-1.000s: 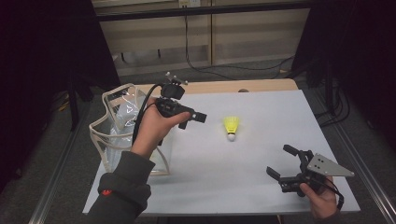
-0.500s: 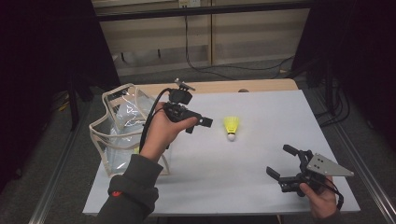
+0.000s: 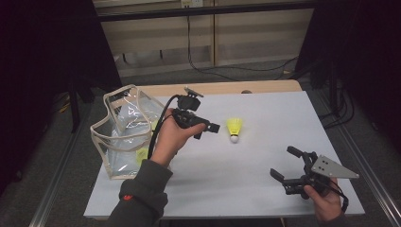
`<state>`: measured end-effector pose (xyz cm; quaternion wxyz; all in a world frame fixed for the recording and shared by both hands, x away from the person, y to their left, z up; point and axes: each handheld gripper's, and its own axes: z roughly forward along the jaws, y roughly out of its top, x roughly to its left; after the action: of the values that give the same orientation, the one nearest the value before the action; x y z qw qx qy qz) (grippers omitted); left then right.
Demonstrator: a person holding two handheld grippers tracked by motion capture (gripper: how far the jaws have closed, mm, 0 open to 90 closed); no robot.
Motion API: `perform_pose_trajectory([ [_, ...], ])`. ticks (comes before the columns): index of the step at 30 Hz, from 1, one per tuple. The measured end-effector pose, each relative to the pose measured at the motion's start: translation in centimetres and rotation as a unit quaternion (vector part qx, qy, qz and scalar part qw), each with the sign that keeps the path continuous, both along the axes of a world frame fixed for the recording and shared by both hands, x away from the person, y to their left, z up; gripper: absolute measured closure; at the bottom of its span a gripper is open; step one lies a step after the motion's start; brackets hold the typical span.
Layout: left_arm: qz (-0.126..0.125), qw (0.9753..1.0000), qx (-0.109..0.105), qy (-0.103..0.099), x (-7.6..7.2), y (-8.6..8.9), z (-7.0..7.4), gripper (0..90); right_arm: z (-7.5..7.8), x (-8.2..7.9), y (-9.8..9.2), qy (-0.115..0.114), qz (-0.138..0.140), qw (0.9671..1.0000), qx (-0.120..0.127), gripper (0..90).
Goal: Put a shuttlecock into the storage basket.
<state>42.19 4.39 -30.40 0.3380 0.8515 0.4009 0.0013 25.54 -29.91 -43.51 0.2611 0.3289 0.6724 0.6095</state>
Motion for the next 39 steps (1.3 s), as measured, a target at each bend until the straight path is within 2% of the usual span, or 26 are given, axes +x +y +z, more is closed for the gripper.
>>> perform_pose_trajectory([
  [2,0.0,1.0,0.0,0.002,0.0,-0.1,-0.2,8.5,0.0,0.0,0.0,-0.001,0.0,1.0,-0.001,1.0],
  [6,0.002,1.0,0.003,-0.007,0.0,-0.4,-0.7,8.5,0.0,0.0,0.0,-0.001,0.0,1.0,0.0,1.0],
  [13,0.008,0.9999,-0.005,-0.008,0.0,-0.7,-1.5,8.5,0.0,0.0,0.0,-0.001,0.001,1.0,0.0,1.0],
  [24,0.011,0.9999,-0.003,-0.004,0.1,-1.6,-2.7,8.5,0.0,0.0,-0.1,-0.002,0.0,1.0,-0.002,1.0],
  [25,0.006,0.9999,0.005,-0.006,0.2,-1.5,-2.8,8.5,0.0,0.0,-0.1,-0.003,0.0,1.0,-0.003,1.0],
  [29,0.017,0.9998,-0.003,-0.008,0.2,-1.9,-3.2,8.5,0.0,0.0,-0.1,-0.001,0.0,1.0,-0.002,1.0],
  [39,0.022,0.9998,0.001,-0.005,0.3,-2.6,-4.2,8.5,0.0,-0.1,-0.1,-0.001,0.0,1.0,-0.001,1.0],
])
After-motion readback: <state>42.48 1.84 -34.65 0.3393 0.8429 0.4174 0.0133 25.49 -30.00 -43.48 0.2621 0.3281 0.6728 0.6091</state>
